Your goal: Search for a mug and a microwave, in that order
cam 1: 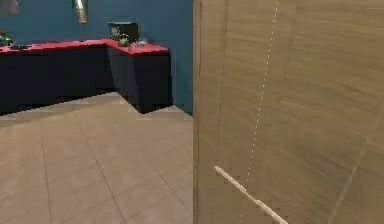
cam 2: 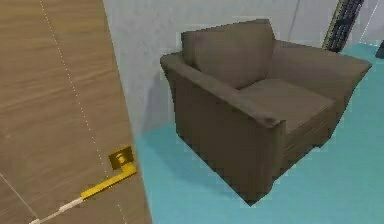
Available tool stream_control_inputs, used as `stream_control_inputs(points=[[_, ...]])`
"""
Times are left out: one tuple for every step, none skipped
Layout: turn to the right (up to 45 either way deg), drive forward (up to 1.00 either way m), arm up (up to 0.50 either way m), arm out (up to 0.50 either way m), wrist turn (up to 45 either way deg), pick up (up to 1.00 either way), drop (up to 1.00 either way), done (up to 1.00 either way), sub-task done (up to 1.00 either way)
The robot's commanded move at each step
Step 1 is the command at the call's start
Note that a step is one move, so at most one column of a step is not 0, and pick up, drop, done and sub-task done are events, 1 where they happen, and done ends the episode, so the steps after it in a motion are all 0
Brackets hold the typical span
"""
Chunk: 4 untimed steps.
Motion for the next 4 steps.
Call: stream_control_inputs(points=[[-33.0,0.0,0.0,0.0,0.0,0.0,0.0,0.0,0.0],[0.0,0.55,0.0,0.0,0.0,0.0,0.0,0.0,0.0],[-21.0,0.0,0.0,0.0,0.0,0.0,0.0,0.0,0.0],[0.0,0.5,0.0,0.0,0.0,0.0,0.0,0.0,0.0]])
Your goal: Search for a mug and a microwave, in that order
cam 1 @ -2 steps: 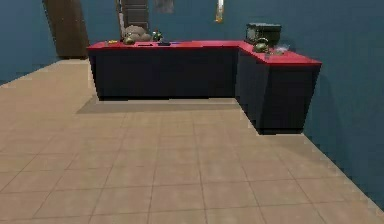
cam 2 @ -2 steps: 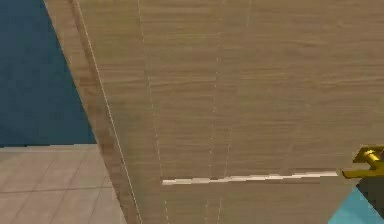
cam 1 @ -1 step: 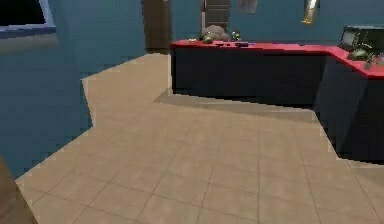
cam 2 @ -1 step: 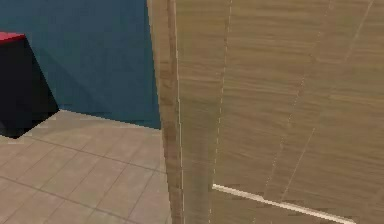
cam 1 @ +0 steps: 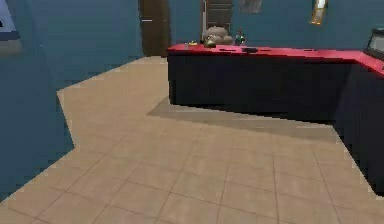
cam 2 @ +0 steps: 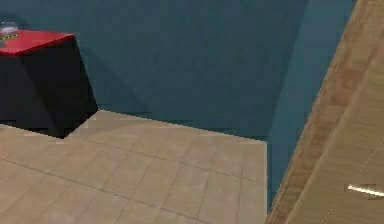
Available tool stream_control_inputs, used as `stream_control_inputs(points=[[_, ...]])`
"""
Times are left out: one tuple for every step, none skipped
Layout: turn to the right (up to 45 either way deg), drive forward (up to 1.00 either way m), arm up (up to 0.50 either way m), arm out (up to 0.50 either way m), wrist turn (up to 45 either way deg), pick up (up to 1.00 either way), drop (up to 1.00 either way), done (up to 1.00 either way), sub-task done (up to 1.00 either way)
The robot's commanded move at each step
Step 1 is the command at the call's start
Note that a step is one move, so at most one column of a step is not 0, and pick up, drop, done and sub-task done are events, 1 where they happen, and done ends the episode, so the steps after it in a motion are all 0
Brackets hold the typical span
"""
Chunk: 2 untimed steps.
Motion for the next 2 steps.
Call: stream_control_inputs(points=[[-12.0,0.0,0.0,0.0,0.0,0.0,0.0,0.0,0.0],[0.0,1.0,0.0,0.0,0.0,0.0,0.0,0.0,0.0]])
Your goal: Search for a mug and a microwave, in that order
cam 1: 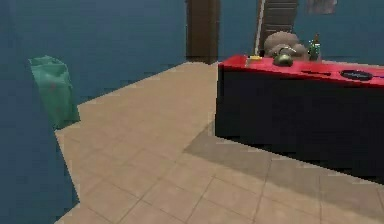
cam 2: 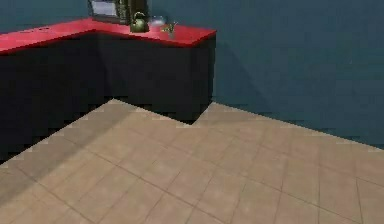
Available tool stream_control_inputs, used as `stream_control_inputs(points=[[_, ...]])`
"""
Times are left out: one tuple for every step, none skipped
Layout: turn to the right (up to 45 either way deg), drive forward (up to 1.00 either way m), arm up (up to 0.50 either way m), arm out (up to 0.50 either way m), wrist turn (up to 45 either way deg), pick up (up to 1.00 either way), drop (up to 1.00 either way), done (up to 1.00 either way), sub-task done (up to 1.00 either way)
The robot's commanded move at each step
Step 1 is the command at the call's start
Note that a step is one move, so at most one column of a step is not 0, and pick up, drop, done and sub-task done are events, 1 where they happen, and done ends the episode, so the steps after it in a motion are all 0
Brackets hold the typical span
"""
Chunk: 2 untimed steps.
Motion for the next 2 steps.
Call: stream_control_inputs(points=[[0.0,1.0,0.0,0.0,0.0,0.0,0.0,0.0,0.0],[-3.0,0.0,0.0,0.0,0.0,0.0,0.0,0.0,0.0]])
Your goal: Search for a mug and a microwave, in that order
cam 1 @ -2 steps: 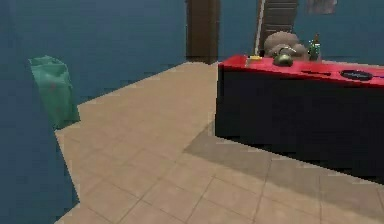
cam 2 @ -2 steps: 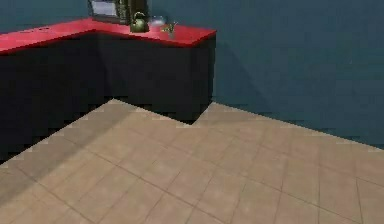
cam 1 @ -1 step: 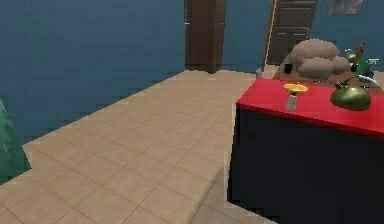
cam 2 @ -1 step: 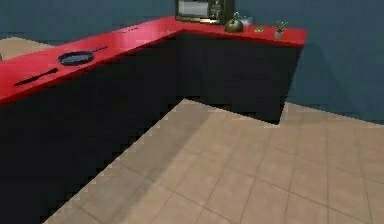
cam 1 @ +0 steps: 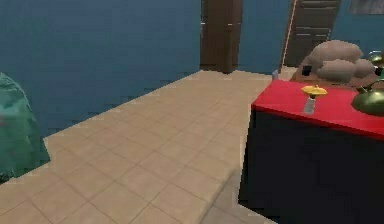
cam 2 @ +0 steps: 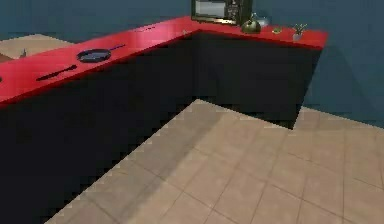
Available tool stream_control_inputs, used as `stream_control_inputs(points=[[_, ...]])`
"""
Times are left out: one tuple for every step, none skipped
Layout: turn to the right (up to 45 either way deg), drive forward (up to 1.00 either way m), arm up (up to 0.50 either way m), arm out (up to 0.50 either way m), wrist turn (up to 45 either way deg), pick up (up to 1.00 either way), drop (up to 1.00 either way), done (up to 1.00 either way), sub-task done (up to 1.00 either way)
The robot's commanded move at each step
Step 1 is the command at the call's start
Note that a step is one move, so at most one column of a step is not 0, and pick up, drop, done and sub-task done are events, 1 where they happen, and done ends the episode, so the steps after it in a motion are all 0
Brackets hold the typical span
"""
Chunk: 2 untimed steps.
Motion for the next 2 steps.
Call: stream_control_inputs(points=[[0.0,1.0,0.0,0.0,0.0,0.0,0.0,0.0,0.0],[0.0,0.2,0.0,0.0,0.0,0.0,0.0,0.0,0.0]])
